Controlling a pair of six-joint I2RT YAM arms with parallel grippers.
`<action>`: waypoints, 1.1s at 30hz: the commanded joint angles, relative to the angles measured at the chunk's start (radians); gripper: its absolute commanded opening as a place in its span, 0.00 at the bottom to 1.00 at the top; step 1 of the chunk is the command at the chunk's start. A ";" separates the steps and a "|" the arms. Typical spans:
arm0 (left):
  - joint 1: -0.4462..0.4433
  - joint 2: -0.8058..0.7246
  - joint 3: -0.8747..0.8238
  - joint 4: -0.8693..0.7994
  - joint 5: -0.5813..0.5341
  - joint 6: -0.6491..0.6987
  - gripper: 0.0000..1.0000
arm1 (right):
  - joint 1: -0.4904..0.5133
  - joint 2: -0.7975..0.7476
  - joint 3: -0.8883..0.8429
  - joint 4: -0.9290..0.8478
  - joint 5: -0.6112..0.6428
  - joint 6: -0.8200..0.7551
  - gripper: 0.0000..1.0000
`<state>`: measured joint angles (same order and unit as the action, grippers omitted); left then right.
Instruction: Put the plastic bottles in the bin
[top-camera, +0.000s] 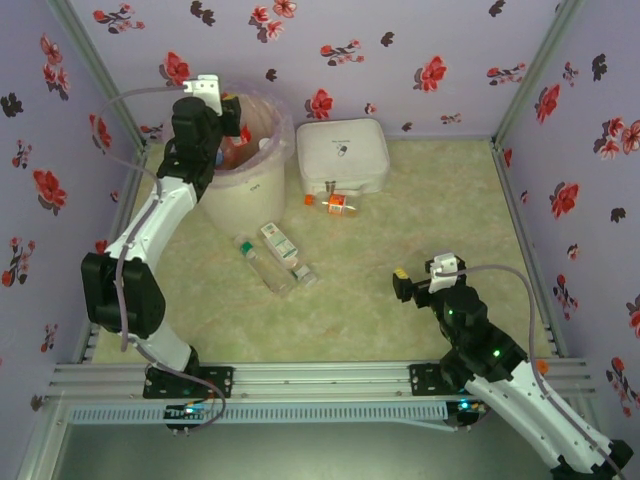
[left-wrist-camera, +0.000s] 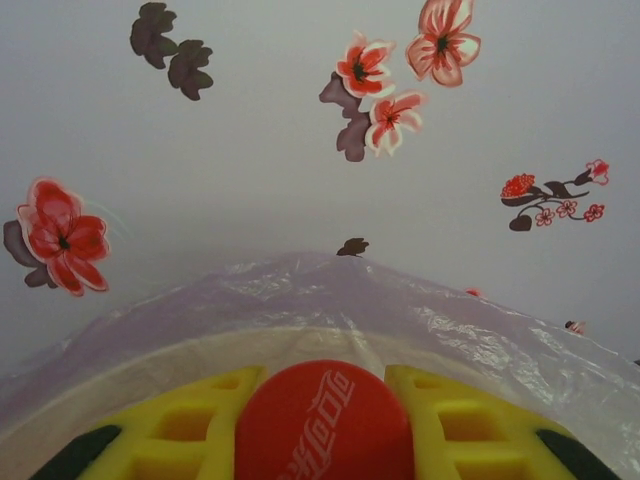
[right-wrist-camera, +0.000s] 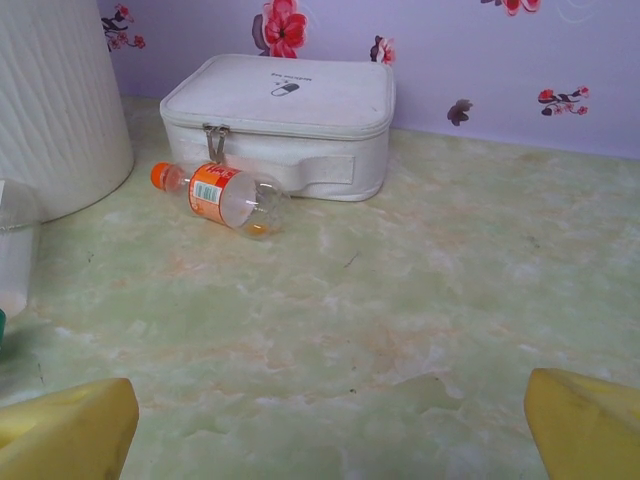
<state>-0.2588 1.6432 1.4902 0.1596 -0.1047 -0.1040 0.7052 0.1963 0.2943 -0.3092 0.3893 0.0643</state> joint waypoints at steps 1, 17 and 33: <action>-0.010 0.050 0.003 -0.126 -0.007 0.123 0.00 | 0.004 0.021 0.023 0.027 -0.003 0.017 1.00; -0.053 0.180 -0.065 -0.248 0.039 0.181 0.00 | 0.004 0.124 0.032 0.090 -0.027 -0.001 0.99; 0.014 0.033 -0.031 -0.293 0.142 -0.074 0.00 | 0.004 0.107 0.044 0.027 -0.040 -0.006 1.00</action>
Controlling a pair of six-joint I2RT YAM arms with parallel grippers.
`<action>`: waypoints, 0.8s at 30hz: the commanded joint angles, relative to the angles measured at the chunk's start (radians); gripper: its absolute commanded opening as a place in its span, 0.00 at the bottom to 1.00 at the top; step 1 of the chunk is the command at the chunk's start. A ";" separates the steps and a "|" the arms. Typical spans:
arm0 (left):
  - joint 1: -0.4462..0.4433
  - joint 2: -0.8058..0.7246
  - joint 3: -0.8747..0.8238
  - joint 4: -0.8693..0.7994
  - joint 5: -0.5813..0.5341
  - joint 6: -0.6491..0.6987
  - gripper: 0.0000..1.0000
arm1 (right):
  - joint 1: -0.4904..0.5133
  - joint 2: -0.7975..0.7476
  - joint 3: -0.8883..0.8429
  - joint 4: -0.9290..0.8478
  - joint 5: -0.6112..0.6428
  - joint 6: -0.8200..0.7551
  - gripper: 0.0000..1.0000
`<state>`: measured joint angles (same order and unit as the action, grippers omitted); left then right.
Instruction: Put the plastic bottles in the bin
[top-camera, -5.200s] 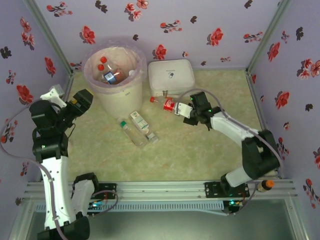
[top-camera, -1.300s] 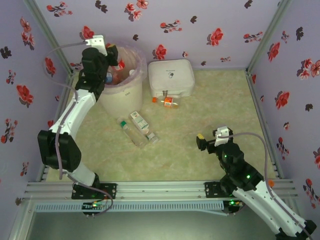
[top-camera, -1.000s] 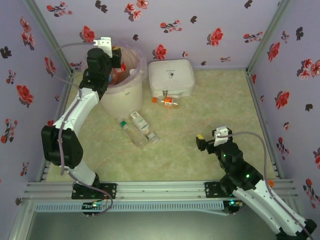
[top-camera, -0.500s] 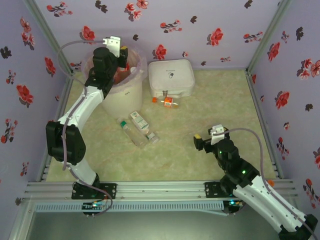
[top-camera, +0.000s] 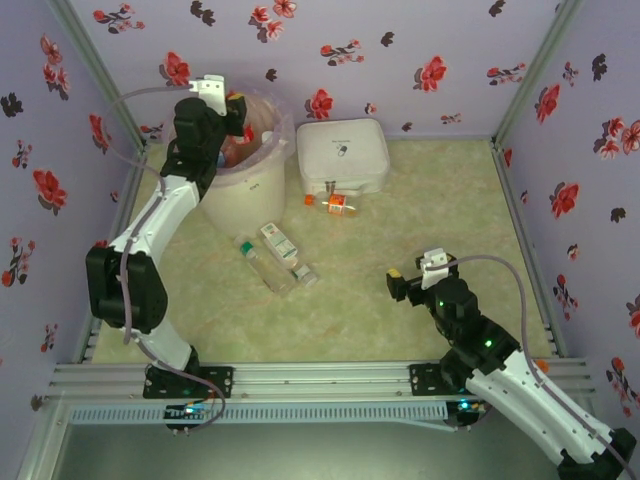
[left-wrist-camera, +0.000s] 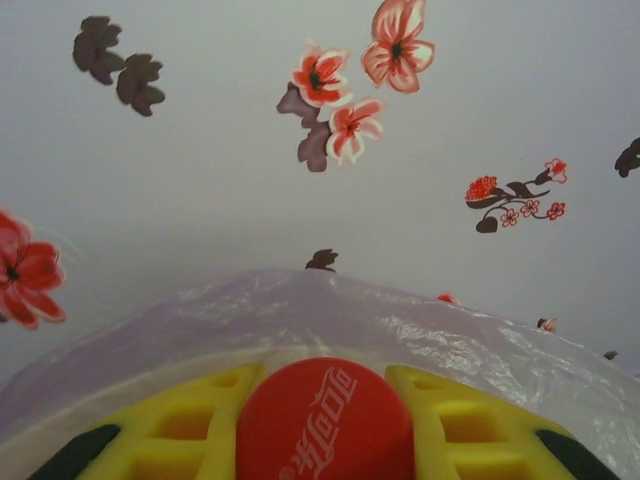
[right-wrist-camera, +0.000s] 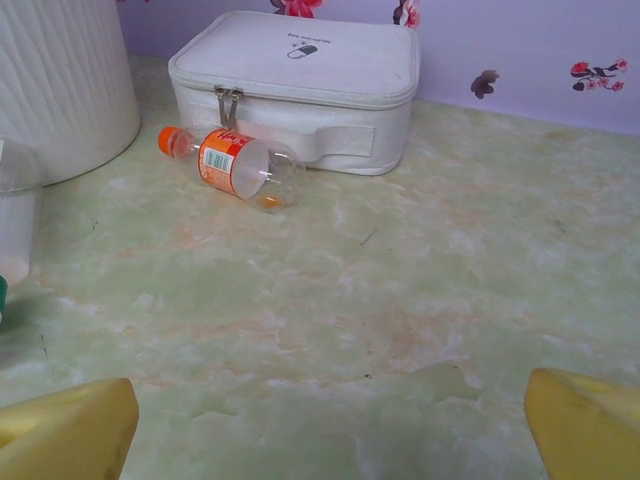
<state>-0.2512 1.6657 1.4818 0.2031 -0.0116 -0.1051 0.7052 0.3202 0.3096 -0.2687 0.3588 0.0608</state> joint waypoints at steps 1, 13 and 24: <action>0.017 -0.010 -0.003 -0.357 0.050 -0.087 0.00 | 0.004 -0.019 0.026 -0.012 -0.010 -0.001 1.00; 0.140 0.008 0.086 -0.562 0.113 -0.228 0.27 | 0.004 -0.031 0.008 0.010 -0.048 0.019 1.00; 0.140 0.102 0.061 -0.558 0.081 -0.210 0.34 | 0.003 -0.058 0.017 -0.007 -0.047 0.007 1.00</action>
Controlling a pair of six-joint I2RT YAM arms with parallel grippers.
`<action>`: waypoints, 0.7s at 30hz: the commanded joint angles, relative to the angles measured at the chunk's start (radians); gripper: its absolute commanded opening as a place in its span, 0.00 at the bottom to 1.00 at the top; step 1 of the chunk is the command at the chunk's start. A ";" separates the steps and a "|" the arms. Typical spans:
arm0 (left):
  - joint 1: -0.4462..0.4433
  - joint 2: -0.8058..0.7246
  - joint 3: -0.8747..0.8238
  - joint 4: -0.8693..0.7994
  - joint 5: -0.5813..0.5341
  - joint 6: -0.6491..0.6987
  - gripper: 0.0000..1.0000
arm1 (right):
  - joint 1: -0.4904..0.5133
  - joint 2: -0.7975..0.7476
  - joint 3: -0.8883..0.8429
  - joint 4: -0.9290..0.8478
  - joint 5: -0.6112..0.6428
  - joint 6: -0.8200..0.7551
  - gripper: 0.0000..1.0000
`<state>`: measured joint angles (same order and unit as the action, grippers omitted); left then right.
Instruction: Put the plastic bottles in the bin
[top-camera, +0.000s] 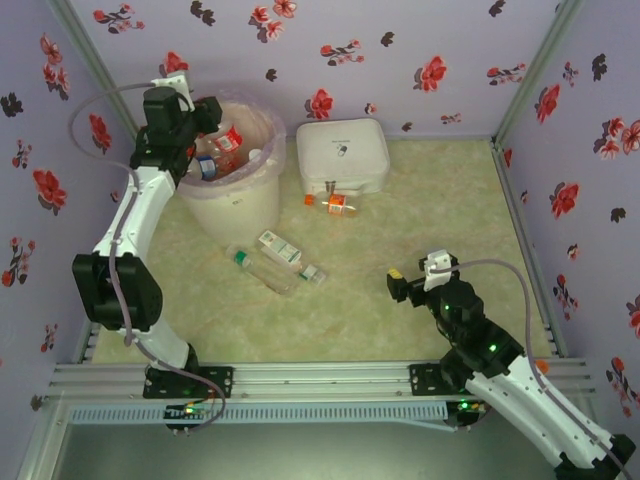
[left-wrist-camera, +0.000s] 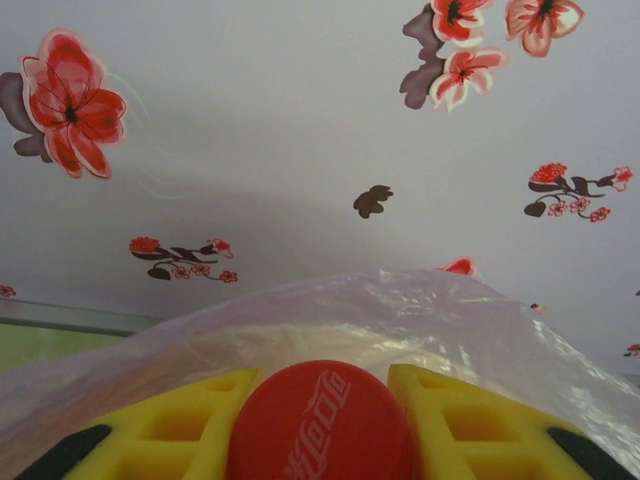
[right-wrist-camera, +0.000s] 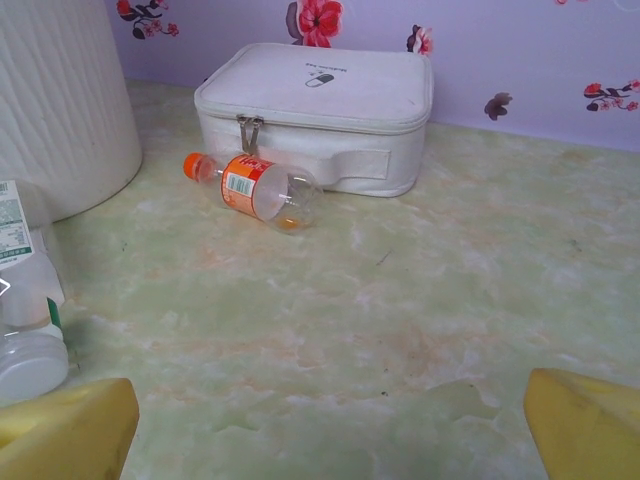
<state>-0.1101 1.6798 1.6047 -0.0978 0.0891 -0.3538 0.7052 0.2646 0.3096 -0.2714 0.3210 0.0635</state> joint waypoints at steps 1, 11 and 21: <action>-0.008 0.097 -0.064 -0.255 -0.020 0.043 0.36 | 0.003 0.003 0.016 0.003 -0.012 0.004 0.99; -0.028 0.157 -0.077 -0.209 -0.025 -0.006 0.45 | 0.004 0.225 0.099 0.046 -0.177 -0.067 0.91; -0.030 0.123 0.115 -0.338 -0.051 0.060 0.73 | -0.001 0.589 0.269 0.094 -0.268 -0.390 0.90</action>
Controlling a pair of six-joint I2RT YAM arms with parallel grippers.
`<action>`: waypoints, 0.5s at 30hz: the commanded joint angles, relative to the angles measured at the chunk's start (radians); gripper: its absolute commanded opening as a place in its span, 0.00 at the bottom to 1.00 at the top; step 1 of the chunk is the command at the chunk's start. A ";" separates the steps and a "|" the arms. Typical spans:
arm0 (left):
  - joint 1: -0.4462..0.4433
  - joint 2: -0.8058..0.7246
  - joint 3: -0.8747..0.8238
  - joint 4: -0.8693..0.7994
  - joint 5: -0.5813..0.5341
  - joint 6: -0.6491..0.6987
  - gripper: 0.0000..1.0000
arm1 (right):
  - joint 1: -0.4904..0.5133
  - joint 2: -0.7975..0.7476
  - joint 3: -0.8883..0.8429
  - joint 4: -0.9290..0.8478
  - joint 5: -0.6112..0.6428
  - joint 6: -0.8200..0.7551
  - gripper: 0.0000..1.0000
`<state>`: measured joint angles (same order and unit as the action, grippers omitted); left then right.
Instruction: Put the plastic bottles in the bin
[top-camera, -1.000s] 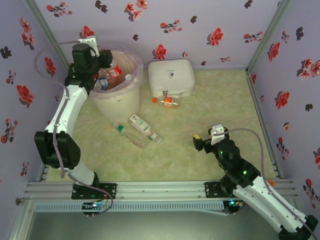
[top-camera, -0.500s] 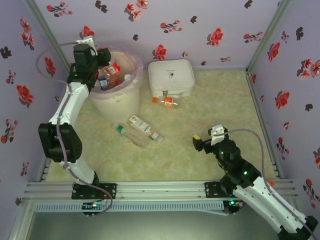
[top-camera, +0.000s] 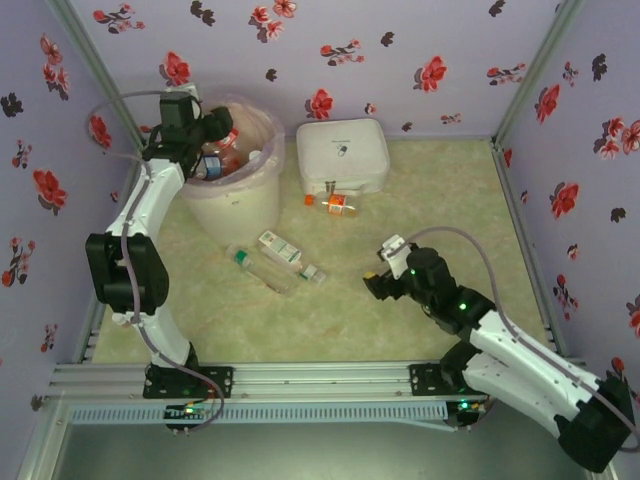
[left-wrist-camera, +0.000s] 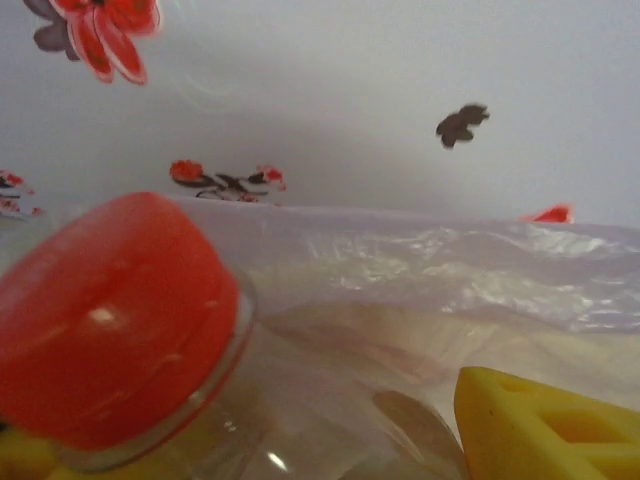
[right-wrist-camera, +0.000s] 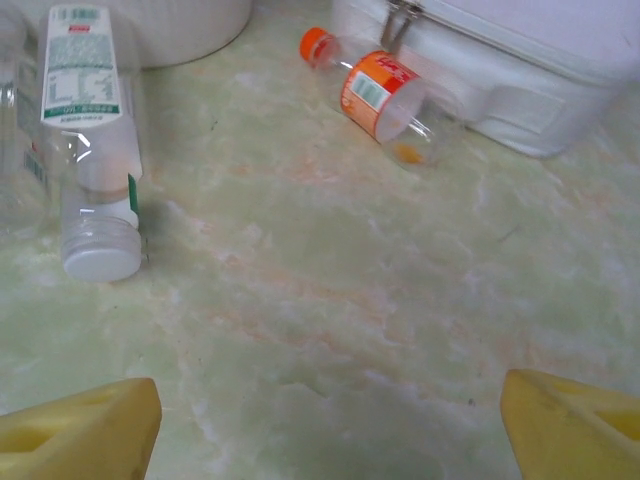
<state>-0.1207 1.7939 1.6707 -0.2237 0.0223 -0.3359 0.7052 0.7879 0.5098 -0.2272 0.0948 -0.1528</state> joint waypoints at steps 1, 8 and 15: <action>-0.019 0.001 0.069 -0.229 0.013 0.051 0.76 | -0.007 0.103 0.088 0.059 -0.056 -0.219 0.91; -0.019 -0.098 0.156 -0.337 0.014 0.119 0.93 | -0.132 0.387 0.220 0.159 -0.253 -0.361 0.89; -0.019 -0.258 0.158 -0.411 -0.003 0.169 1.00 | -0.178 0.619 0.355 0.195 -0.176 -0.573 0.93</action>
<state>-0.1356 1.6238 1.7927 -0.5751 0.0261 -0.2134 0.5507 1.3441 0.7994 -0.0708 -0.0830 -0.5968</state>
